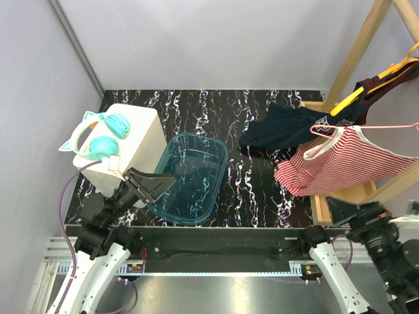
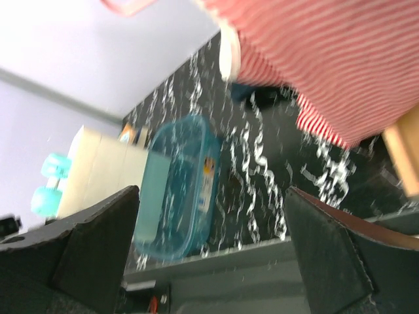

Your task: Remove the tank top from the hanger

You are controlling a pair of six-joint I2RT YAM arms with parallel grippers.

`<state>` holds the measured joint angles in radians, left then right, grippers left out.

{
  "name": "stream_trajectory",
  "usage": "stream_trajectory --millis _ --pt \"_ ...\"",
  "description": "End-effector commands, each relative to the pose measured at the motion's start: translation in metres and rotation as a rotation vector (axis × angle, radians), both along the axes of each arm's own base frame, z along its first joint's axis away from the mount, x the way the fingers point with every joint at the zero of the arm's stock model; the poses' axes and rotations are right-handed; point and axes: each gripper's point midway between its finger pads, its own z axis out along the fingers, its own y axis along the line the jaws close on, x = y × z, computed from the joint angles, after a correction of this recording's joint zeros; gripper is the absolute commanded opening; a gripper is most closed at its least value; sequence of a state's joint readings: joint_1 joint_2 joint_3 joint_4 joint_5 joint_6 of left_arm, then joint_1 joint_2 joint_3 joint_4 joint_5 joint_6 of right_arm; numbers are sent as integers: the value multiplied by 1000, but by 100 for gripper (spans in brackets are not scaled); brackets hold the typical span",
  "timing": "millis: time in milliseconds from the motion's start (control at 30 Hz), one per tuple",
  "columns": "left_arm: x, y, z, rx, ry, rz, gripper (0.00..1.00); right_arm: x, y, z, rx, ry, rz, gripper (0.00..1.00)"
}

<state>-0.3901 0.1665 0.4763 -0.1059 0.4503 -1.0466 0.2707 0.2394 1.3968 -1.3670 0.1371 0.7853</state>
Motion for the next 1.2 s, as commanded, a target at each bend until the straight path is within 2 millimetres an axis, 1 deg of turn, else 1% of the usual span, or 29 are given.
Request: stream_trajectory --millis 0,33,67,100,167,200,233,267,300,333,367,400,433,467,500,567,600,667,700,767,900,933,967,1033,1067,1133,1167 --pt "-2 4 -3 11 32 17 99 19 -33 38 -141 -20 -170 100" --pt "-6 3 -1 9 11 2 99 20 -35 46 -143 -35 -181 100" --pt "-10 1 8 5 -45 -17 99 23 -37 55 -145 -55 -192 100" --pt "-18 -2 10 6 -63 -61 99 28 -41 65 -158 -58 -219 100" --pt "-23 -4 15 -11 -71 -89 99 34 -46 77 -167 -71 -252 100" --pt "-28 -6 16 -9 -67 -117 99 40 -51 85 -175 -74 -291 100" --pt "-29 -8 14 -5 -54 -135 99 44 -54 91 -178 -81 -313 100" --pt "-31 -9 14 -1 -54 -147 99 48 -57 100 -170 -107 -341 98" --pt "-32 -10 11 10 -51 -160 99 56 -61 106 -177 -106 -377 97" --pt "-30 -11 11 16 -48 -161 99 61 -62 110 -180 -111 -390 94" --pt "-30 -12 11 26 -62 -169 99 67 -63 118 -172 -131 -407 93" --pt "-33 -14 10 40 -66 -192 99 79 -63 119 -182 -114 -421 92" --pt "-31 -16 11 50 -54 -198 99 84 -62 122 -181 -115 -429 91" --pt "-30 -17 8 70 -46 -203 99 91 -62 129 -173 -132 -440 88" --pt "-32 -18 9 81 -44 -220 99 101 -62 132 -178 -123 -457 86" --pt "-33 -18 11 107 -48 -228 99 110 -67 142 -163 -143 -505 83" --pt "-34 -18 12 115 -49 -232 99 118 -72 143 -173 -132 -553 82" --pt "-37 -18 16 131 -61 -235 99 126 -76 148 -164 -139 -597 76" --pt "-37 -17 18 135 -66 -234 99 133 -79 147 -172 -122 -630 74" --pt "-40 -16 22 145 -81 -232 99 140 -81 146 -157 -110 -662 69" --pt "-46 -15 33 147 -103 -240 99 152 -87 135 -147 -75 -740 69" --pt "-47 -15 33 150 -103 -243 99 153 -88 136 -134 -85 -750 69" --pt "-47 -15 34 152 -106 -246 99 159 -87 129 -137 -73 -755 69" --pt "-49 -15 37 154 -107 -252 99 162 -91 128 -127 -84 -795 68" --pt "-49 -15 37 155 -107 -253 99 165 -92 123 -139 -74 -811 68" --pt "-50 -15 39 156 -104 -258 99 165 -98 121 -145 -79 -850 66" --pt "-52 -15 39 159 -108 -262 99 168 -97 119 -147 -80 -856 65"
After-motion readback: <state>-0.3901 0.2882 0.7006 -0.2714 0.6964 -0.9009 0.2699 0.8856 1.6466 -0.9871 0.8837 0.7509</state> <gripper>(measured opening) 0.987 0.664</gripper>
